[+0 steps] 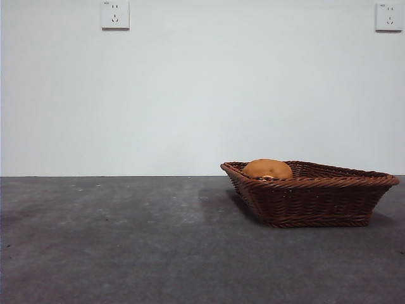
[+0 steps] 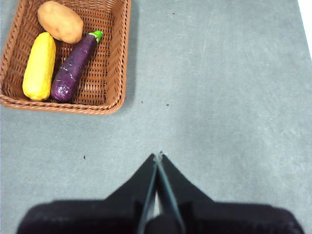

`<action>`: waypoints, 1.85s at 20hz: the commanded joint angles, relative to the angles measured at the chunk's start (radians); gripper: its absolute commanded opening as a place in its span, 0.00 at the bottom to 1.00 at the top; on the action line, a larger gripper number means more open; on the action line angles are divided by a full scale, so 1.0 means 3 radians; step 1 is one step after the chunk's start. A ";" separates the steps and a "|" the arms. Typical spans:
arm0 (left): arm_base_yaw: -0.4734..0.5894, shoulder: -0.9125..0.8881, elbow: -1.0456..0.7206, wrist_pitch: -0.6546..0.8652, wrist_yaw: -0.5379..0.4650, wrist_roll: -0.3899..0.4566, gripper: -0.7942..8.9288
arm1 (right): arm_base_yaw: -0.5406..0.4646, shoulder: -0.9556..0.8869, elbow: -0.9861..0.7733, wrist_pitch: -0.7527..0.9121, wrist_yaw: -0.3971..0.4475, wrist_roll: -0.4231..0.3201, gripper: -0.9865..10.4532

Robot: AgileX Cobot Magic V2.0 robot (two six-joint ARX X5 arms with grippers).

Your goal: Help me put the vegetables on the table into the basket

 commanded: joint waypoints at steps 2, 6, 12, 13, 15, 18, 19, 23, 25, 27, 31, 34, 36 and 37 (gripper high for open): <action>0.0011 -0.0454 -0.0621 0.0092 -0.0052 -0.0015 0.08 | 0.0003 0.0010 -0.0018 -0.0072 0.0025 0.0038 0.07; 0.0011 -0.0690 -0.0899 0.0045 -0.0258 -0.0017 0.08 | 0.0003 0.0032 -0.0018 -0.0072 0.0025 0.0038 0.07; 0.0011 -0.0753 -0.0960 -0.0460 -0.0244 -0.0017 0.08 | 0.0003 0.0058 -0.0018 -0.0072 0.0025 0.0038 0.07; 0.0011 -0.0753 -0.0960 -0.0549 -0.0237 -0.0015 0.08 | 0.0003 0.0064 -0.0018 -0.0072 0.0025 0.0038 0.07; 0.0011 -0.0753 -0.0960 -0.0782 -0.0252 0.0032 0.08 | 0.0003 0.0080 -0.0018 -0.0072 0.0025 0.0038 0.07; 0.0014 -0.0750 -0.0960 -0.0924 -0.0170 0.0158 0.08 | 0.0003 0.0104 -0.0018 -0.0072 0.0025 0.0038 0.07; 0.0018 -0.0752 -0.0960 -0.0926 -0.0132 0.0212 0.08 | 0.0003 0.0108 -0.0018 -0.0072 0.0025 0.0038 0.07; 0.0018 -0.0749 -0.0960 -0.0908 -0.0139 0.0235 0.08 | 0.0003 0.0146 -0.0018 -0.0072 0.0027 0.0038 0.07; 0.0018 -0.0748 -0.0960 -0.0908 -0.0137 0.0235 0.08 | 0.0003 0.0151 -0.0018 -0.0072 0.0027 0.0038 0.07; 0.0018 -0.0743 -0.0960 -0.0908 -0.0137 0.0235 0.08 | 0.0003 0.0153 -0.0018 -0.0072 0.0027 0.0038 0.07; 0.0020 -0.0715 -0.0960 -0.0908 -0.0137 0.0235 0.08 | 0.0003 0.0153 -0.0018 -0.0072 0.0027 0.0038 0.07; 0.0020 -0.0682 -0.0960 -0.0908 -0.0137 0.0235 0.08 | 0.0003 0.0153 -0.0018 -0.0072 0.0027 0.0038 0.07; 0.0020 -0.0668 -0.0959 -0.0909 -0.0137 0.0235 0.08 | 0.0019 0.0095 -0.0038 -0.0009 0.0027 0.0038 0.07; 0.0020 -0.0660 -0.0959 -0.0908 -0.0137 0.0235 0.08 | -0.0029 0.0022 -0.0038 0.0013 0.0048 0.0004 0.07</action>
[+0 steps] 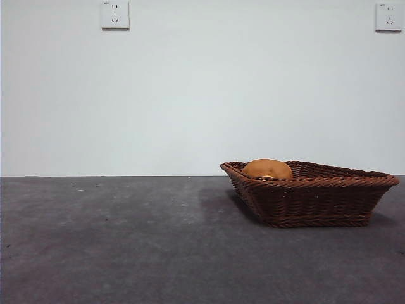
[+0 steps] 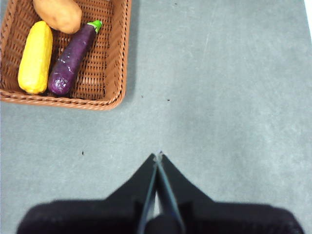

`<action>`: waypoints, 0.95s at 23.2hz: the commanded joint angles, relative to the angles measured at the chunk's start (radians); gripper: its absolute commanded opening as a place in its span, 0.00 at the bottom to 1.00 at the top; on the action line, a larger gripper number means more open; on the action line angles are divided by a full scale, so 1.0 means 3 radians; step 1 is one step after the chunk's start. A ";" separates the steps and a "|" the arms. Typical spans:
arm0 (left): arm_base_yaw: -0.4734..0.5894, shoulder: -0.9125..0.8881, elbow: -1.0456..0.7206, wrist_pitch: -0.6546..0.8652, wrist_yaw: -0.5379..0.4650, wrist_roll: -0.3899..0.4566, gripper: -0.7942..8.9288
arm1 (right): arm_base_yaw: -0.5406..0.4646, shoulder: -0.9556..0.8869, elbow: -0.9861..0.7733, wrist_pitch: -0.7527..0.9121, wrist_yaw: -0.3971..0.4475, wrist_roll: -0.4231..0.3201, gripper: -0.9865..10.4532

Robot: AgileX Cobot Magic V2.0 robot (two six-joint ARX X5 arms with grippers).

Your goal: Help me put the vegetables on the table into the basket

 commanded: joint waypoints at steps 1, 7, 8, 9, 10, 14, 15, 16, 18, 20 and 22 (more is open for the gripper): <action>0.0008 0.0011 -0.0033 0.0023 0.0004 0.0043 0.08 | -0.0154 -0.0184 -0.0039 0.0050 0.0058 -0.0127 0.07; 0.0008 0.0022 -0.0033 0.0023 0.0004 0.0043 0.08 | -0.0999 -0.1240 -0.0954 0.1461 -0.0010 -0.0318 0.07; 0.0008 0.0022 -0.0033 0.0023 0.0004 0.0043 0.08 | -0.1104 -0.1436 -0.1288 0.1759 -0.0107 -0.0356 0.07; 0.0008 0.0022 -0.0033 0.0023 0.0004 0.0043 0.08 | -0.1203 -0.1620 -0.1653 0.2065 -0.0331 -0.0362 0.07; 0.0008 0.0022 -0.0033 0.0023 0.0004 0.0043 0.08 | -0.1291 -0.1792 -0.2033 0.2413 -0.0659 -0.0364 0.07; 0.0008 0.0028 -0.0033 0.0023 0.0004 0.0043 0.08 | -0.1479 -0.2272 -0.3305 0.3655 -0.1582 -0.0434 0.07; 0.0008 0.0031 -0.0033 0.0023 0.0004 0.0043 0.08 | -0.1500 -0.2337 -0.3459 0.3780 -0.1701 -0.0455 0.07; 0.0008 0.0034 -0.0033 0.0023 0.0003 0.0043 0.08 | -0.1523 -0.2406 -0.3616 0.3896 -0.1812 -0.0482 0.07; 0.0008 0.0039 -0.0033 0.0023 0.0005 0.0043 0.08 | -0.1551 -0.2513 -0.3849 0.4035 -0.1867 -0.0530 0.07; 0.0008 0.0046 -0.0033 0.0023 0.0004 0.0043 0.08 | -0.1578 -0.2603 -0.4014 0.4129 -0.1867 -0.0570 0.07; 0.0008 0.0055 -0.0033 0.0023 0.0004 0.0043 0.08 | -0.1621 -0.2688 -0.4122 0.4152 -0.1868 -0.0589 0.07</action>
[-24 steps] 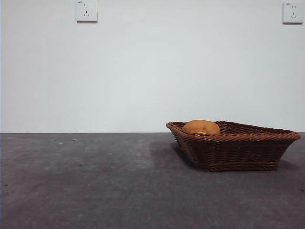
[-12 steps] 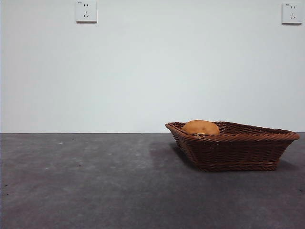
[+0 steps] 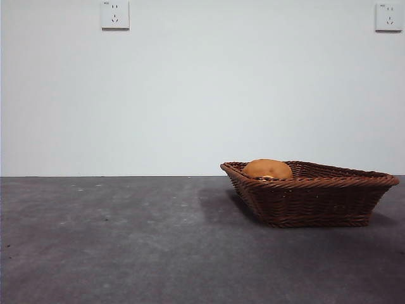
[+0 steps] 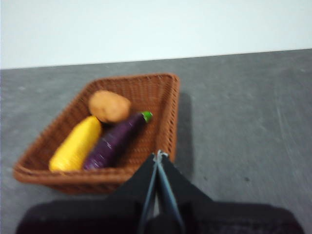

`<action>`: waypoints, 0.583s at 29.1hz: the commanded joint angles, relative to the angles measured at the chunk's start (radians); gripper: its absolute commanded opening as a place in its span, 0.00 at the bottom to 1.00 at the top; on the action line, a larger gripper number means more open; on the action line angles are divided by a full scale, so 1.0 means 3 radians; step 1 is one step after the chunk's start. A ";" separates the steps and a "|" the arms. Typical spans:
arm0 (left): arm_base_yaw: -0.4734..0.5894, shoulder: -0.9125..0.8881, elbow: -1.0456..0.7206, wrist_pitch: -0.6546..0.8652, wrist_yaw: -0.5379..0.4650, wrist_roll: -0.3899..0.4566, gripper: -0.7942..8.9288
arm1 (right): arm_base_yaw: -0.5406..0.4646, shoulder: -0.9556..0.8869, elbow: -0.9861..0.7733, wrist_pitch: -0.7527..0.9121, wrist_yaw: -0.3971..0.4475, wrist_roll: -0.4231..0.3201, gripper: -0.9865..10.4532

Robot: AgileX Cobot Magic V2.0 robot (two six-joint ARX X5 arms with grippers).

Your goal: Help me put the vegetables on the table into the basket

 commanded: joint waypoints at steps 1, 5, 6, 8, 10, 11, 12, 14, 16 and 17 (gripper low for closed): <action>0.0008 0.0010 -0.0033 0.0024 0.0004 0.0039 0.08 | -0.0060 -0.0104 -0.0132 0.0080 -0.0009 -0.0071 0.07; 0.0008 0.0014 -0.0033 0.0024 0.0004 0.0039 0.08 | -0.0164 -0.0212 -0.0203 0.0029 0.0000 -0.0123 0.07; 0.0008 0.0014 -0.0033 0.0024 0.0004 0.0039 0.08 | -0.0191 -0.0233 -0.0203 0.0006 0.0003 -0.0178 0.07; 0.0008 0.0014 -0.0033 0.0024 0.0004 0.0039 0.08 | -0.0233 -0.0245 -0.0202 -0.0008 0.0003 -0.0327 0.07; 0.0008 0.0014 -0.0033 0.0024 0.0004 0.0039 0.08 | -0.0258 -0.0245 -0.0203 -0.0033 0.0004 -0.0491 0.07; 0.0008 0.0014 -0.0033 0.0024 0.0004 0.0039 0.08 | -0.0261 -0.0245 -0.0202 -0.0064 0.0005 -0.0565 0.07; 0.0008 0.0014 -0.0033 0.0024 0.0004 0.0039 0.08 | -0.0259 -0.0245 -0.0202 -0.0116 0.0005 -0.0675 0.07; 0.0008 0.0014 -0.0033 0.0024 0.0004 0.0039 0.08 | -0.0259 -0.0245 -0.0202 -0.0156 0.0006 -0.0838 0.07; 0.0008 0.0014 -0.0033 0.0024 0.0004 0.0039 0.08 | -0.0259 -0.0245 -0.0202 -0.0159 0.0017 -0.0938 0.07; 0.0008 0.0014 -0.0033 0.0023 0.0004 0.0039 0.08 | -0.0259 -0.0245 -0.0202 -0.0160 0.0024 -0.0938 0.07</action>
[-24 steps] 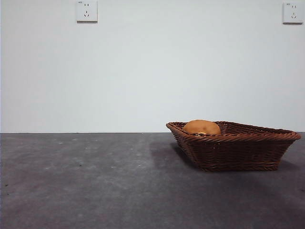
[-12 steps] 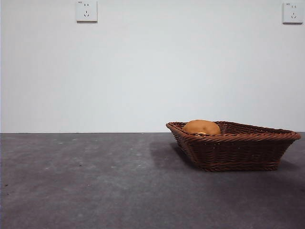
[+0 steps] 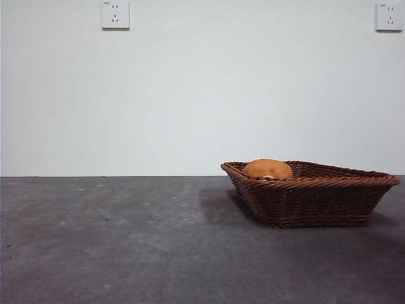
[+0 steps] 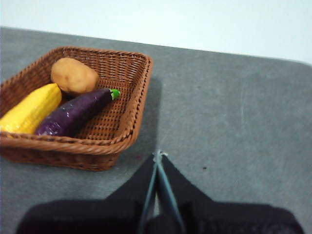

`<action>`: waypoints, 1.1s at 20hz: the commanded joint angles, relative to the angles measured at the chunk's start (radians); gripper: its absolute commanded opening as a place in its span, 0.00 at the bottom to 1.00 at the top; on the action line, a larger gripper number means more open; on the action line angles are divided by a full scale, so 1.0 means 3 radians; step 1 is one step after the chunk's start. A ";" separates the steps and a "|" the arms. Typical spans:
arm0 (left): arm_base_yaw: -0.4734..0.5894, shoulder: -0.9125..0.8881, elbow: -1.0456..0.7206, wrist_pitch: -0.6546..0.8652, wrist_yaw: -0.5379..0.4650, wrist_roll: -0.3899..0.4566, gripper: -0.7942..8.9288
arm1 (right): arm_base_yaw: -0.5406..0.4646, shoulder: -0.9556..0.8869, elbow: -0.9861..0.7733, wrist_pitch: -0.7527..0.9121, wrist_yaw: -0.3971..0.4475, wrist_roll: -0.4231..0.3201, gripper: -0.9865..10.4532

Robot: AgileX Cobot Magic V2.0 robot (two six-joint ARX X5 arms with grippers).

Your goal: Help me put the vegetables on the table into the basket

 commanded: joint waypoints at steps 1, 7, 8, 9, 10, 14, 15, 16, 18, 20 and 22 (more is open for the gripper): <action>0.0008 0.0001 -0.0033 0.0023 0.0004 0.0038 0.08 | 0.0001 -0.0009 -0.0034 0.0013 0.0022 -0.0142 0.07; 0.0008 0.0001 -0.0033 0.0023 0.0004 0.0038 0.08 | 0.0003 -0.0009 -0.0034 0.0011 0.0064 0.0276 0.07; 0.0008 0.0001 -0.0033 0.0023 0.0004 0.0038 0.08 | 0.0003 -0.0009 -0.0034 0.0011 0.0097 0.0277 0.07; 0.0008 0.0001 -0.0033 0.0023 0.0004 0.0038 0.08 | 0.0003 -0.0009 -0.0034 0.0010 0.0155 0.0314 0.07; 0.0008 0.0001 -0.0033 0.0023 0.0004 0.0038 0.08 | 0.0003 -0.0009 -0.0034 0.0000 0.0266 0.0395 0.07; 0.0008 0.0001 -0.0033 0.0023 0.0004 0.0038 0.08 | 0.0003 -0.0009 -0.0034 0.0000 0.0469 0.0676 0.07; 0.0008 0.0001 -0.0033 0.0023 0.0004 0.0038 0.08 | 0.0006 -0.0009 -0.0034 -0.0001 0.0453 0.0680 0.07; 0.0008 0.0001 -0.0033 0.0023 0.0004 0.0038 0.08 | 0.0009 -0.0009 -0.0034 -0.0001 0.0415 0.0678 0.07; 0.0008 0.0001 -0.0033 0.0023 0.0004 0.0038 0.08 | 0.0009 -0.0009 -0.0034 -0.0001 0.0381 0.0674 0.07; 0.0008 0.0001 -0.0033 0.0023 0.0004 0.0038 0.08 | 0.0009 -0.0009 -0.0034 -0.0001 0.0381 0.0676 0.07; 0.0008 0.0001 -0.0033 0.0023 0.0004 0.0038 0.08 | 0.0008 -0.0009 -0.0034 -0.0001 0.0381 0.0675 0.07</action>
